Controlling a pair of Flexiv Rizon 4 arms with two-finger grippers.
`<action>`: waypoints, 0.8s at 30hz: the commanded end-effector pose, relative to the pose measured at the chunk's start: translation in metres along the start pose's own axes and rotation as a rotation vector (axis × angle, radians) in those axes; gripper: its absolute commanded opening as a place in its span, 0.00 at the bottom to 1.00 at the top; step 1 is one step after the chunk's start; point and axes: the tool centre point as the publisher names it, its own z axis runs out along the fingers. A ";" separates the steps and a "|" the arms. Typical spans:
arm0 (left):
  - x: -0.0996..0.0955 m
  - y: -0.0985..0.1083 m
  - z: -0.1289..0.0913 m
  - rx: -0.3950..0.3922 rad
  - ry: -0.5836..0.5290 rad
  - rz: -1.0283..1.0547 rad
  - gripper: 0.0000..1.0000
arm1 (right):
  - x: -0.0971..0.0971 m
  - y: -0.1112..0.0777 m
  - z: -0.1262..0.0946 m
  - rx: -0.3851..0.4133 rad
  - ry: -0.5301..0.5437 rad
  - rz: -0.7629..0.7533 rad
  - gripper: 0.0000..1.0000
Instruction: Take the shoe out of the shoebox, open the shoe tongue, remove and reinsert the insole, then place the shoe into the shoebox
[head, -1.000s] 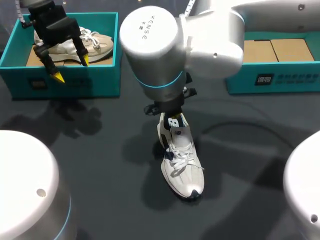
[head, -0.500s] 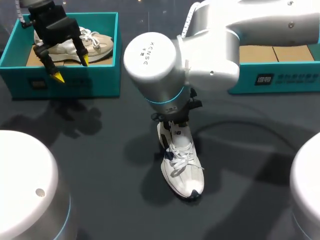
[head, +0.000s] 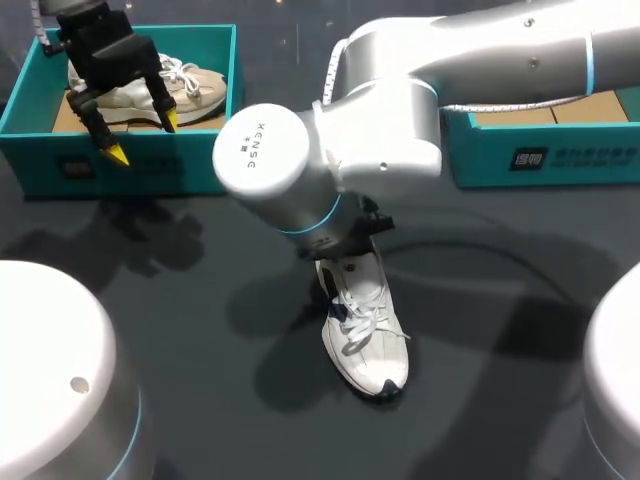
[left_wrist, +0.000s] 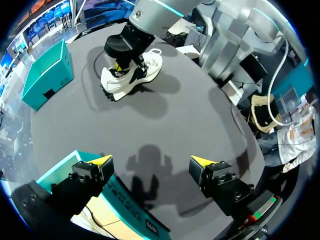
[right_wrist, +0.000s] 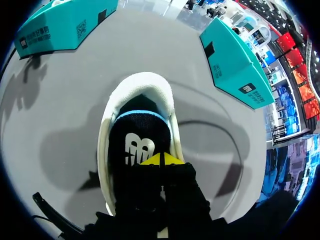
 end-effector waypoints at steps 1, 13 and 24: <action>0.000 0.000 0.000 -0.002 0.000 0.000 1.00 | 0.006 0.003 0.018 0.027 0.009 -0.005 0.00; 0.000 0.000 0.000 -0.002 0.000 0.000 1.00 | -0.007 0.010 -0.002 -0.028 -0.002 -0.028 0.00; 0.000 0.000 0.000 -0.002 0.000 0.000 1.00 | -0.005 0.025 0.029 -0.020 0.078 -0.055 0.00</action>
